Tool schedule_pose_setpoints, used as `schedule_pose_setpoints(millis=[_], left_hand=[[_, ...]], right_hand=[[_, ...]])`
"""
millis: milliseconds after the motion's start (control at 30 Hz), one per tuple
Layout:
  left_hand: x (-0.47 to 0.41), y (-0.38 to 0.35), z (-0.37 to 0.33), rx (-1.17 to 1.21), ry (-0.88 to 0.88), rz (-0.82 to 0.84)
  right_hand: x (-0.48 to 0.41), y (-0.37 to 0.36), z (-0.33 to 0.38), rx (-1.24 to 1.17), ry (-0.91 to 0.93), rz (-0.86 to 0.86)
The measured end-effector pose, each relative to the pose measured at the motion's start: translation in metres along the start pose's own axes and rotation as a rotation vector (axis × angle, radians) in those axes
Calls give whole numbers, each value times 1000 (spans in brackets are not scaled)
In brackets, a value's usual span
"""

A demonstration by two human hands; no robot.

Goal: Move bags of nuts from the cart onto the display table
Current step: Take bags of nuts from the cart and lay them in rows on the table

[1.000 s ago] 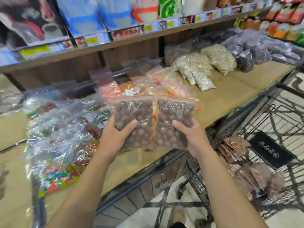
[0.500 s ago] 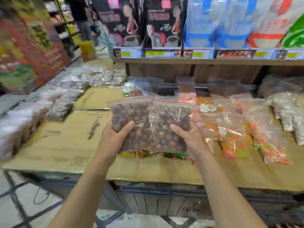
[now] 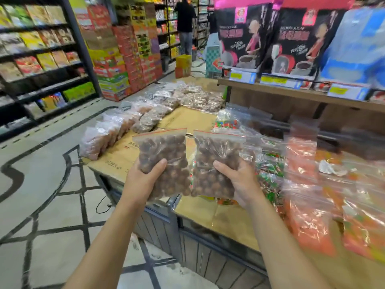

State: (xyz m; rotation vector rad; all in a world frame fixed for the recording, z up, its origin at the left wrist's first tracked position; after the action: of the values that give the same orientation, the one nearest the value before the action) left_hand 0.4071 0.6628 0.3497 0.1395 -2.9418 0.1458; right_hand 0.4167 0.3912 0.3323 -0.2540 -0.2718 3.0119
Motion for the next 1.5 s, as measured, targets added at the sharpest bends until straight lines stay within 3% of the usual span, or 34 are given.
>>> schedule_pose_setpoints(millis=[467, 767, 1500], left_hand=[[-65, 156, -12, 14, -6, -52], [-115, 226, -7, -19, 52, -90], [-268, 255, -10, -84, 129, -286]], right_hand=[[-45, -153, -43, -14, -27, 16], [-81, -212, -80, -24, -98, -15], [-255, -253, -207, -12, -271, -40]])
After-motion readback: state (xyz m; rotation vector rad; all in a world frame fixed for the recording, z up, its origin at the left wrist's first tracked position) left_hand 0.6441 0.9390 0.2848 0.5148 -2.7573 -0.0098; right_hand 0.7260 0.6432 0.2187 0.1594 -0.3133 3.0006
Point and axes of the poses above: each hand's wrist, its own x-axis away from the middle knuckle, its own y-axis out of the back of the hand, z = x × y, the point moved 7 cm from there along -x, towards the middle knuckle, and after that the axes turned 11 degrees about y, right-handed, at the moved point
